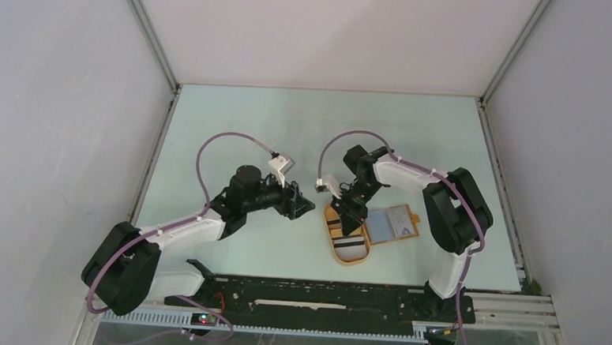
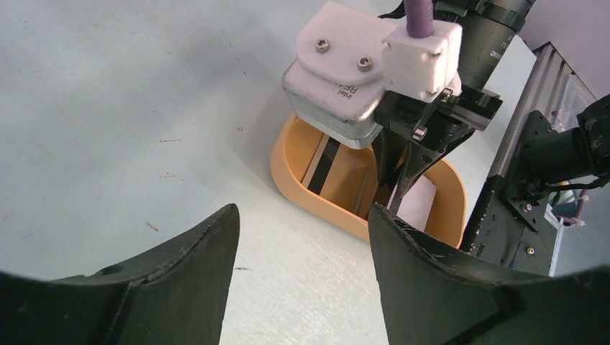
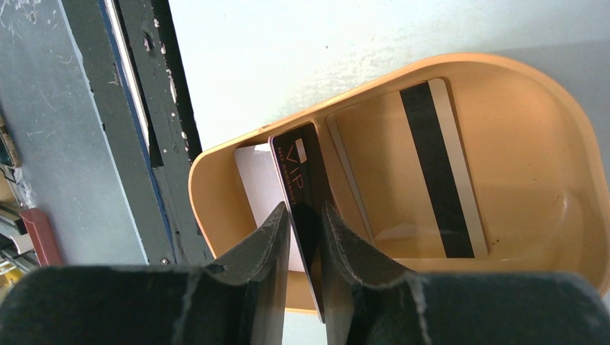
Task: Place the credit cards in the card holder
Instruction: Pick up the credit card from the storage box.
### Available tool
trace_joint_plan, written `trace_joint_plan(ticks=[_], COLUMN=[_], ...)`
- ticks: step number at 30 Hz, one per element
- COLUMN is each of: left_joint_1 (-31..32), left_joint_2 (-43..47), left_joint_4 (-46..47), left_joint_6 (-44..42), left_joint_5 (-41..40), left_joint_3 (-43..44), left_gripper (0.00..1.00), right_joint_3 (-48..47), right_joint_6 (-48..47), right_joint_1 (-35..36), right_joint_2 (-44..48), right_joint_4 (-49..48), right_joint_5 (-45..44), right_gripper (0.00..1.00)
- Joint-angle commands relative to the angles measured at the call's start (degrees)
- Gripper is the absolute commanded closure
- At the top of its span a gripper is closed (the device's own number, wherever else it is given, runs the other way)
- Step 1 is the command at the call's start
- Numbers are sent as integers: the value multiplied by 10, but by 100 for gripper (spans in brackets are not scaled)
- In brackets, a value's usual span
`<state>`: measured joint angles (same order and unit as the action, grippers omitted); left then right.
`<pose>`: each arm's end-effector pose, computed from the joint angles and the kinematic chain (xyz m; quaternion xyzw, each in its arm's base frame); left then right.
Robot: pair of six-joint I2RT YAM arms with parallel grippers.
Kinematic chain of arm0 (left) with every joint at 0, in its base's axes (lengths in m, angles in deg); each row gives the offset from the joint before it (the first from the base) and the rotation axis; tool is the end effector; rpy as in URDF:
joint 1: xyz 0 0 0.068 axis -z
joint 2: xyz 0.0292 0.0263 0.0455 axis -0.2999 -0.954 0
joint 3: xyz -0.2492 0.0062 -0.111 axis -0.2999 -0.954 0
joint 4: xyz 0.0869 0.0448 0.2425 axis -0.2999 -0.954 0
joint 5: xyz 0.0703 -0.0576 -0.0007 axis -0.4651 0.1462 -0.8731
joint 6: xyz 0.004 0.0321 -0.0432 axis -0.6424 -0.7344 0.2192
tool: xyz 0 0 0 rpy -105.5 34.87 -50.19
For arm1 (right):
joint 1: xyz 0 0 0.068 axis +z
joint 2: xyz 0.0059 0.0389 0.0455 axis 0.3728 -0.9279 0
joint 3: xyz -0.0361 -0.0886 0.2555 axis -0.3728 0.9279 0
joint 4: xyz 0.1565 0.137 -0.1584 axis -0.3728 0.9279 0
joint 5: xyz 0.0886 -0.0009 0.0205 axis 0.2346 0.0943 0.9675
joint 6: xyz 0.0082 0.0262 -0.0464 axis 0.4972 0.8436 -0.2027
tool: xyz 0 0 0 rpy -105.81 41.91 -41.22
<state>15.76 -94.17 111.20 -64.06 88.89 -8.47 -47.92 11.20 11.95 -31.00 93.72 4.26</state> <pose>0.1985 -0.1484 0.2023 0.2408 0.7751 -0.3989 0.4267 0.2577 0.2009 0.1715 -0.5893 0.7282 0.3493 0.0212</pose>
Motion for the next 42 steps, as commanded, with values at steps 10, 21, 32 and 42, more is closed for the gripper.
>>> trace_joint_plan(ticks=[10, 21, 32, 42], left_joint_1=[-5, -2, -9, -31], left_joint_2=[-11, -82, -82, -41], left_joint_4=[77, 180, 150, 104], left_joint_6=[71, 255, 270, 269], left_joint_5=[30, -4, -39, -44], left_joint_3=[-30, -82, -73, -69], left_gripper=[31, 39, 39, 38], right_joint_3=[-21, 15, 72, 115], right_joint_6=[24, 84, 287, 479], right_joint_1=[-9, -18, -29, -25], right_joint_2=[20, 30, 57, 79], right_joint_4=[-7, -87, -257, -408], right_joint_5=[-3, 22, 32, -115], right_gripper=[75, 90, 100, 100])
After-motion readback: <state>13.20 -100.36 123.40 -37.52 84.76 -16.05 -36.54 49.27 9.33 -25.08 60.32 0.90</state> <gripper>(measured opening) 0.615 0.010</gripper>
